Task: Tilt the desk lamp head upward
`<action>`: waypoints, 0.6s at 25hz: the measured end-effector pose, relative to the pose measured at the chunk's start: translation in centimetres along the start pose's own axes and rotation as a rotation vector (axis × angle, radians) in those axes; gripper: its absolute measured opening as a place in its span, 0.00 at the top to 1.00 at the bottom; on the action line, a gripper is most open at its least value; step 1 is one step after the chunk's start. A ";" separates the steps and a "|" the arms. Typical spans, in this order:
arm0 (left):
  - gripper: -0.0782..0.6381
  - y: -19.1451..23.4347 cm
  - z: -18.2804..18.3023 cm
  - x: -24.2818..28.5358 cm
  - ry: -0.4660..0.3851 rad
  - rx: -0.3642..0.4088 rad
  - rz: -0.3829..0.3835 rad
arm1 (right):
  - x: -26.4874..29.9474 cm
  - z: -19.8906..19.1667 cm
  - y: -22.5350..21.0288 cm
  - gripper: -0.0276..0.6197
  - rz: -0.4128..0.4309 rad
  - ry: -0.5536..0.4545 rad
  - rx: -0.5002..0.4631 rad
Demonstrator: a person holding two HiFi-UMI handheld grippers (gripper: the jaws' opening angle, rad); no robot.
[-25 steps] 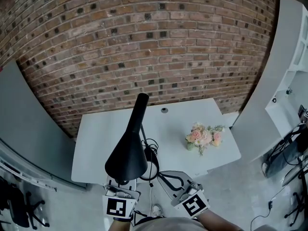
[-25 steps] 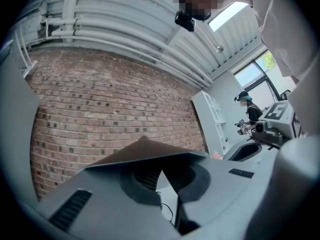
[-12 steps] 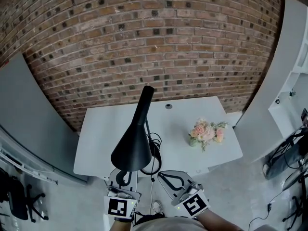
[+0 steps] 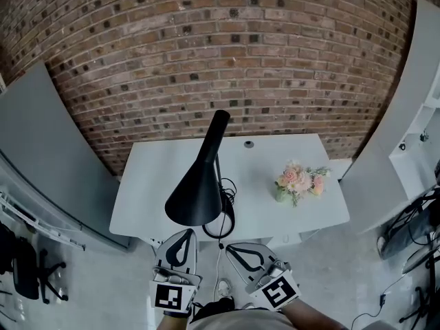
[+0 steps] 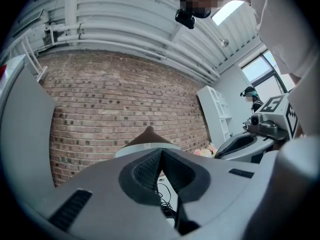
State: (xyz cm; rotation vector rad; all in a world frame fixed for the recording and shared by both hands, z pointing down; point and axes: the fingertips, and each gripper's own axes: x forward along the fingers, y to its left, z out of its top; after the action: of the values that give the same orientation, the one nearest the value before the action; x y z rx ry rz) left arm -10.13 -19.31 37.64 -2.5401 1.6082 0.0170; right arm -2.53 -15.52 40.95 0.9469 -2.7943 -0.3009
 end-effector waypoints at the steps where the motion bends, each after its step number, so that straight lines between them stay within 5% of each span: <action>1: 0.88 -0.1 0.2 -0.3 -0.006 0.002 0.004 | -0.2 0.0 0.2 0.93 0.004 -0.002 0.002; 15: 0.88 -2.2 0.2 -3.7 -0.002 0.008 0.023 | -2.7 0.4 2.0 0.93 0.014 -0.035 0.027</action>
State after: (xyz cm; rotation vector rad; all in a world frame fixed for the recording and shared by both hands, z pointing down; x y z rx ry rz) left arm -9.68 -15.04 38.02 -2.5145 1.6334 0.0151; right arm -1.68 -12.23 40.76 0.9366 -2.8425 -0.2814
